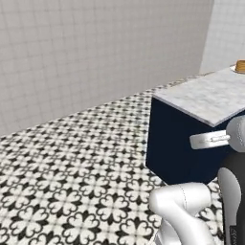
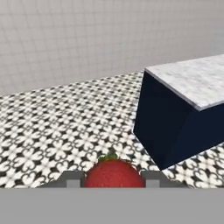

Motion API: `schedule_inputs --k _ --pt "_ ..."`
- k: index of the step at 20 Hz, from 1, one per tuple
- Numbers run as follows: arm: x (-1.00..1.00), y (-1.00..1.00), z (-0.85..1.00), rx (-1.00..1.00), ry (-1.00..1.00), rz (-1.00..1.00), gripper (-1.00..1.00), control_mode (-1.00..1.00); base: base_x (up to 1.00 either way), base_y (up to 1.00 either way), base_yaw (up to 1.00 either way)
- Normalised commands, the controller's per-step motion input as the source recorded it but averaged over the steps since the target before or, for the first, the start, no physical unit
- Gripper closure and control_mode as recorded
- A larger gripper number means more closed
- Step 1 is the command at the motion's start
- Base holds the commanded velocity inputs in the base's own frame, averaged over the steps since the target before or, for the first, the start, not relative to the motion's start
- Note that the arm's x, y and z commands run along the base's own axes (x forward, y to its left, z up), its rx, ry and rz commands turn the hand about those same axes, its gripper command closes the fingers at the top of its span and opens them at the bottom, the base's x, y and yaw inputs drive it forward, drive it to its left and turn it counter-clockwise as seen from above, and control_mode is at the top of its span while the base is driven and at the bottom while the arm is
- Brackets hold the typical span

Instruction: Take the strawberry from the fridge and place it on top of the pancake, located on the dining counter.

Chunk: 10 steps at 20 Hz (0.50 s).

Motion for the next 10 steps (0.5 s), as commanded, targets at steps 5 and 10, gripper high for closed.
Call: schedule_inputs --k 5,10 --pt "0.00 0.00 0.00 0.00 0.00 0.00 1.00 1.00 0.87 1.00 -0.43" --pt "0.00 0.00 0.00 0.00 0.00 0.00 1.00 1.00 0.85 1.00 -0.44"
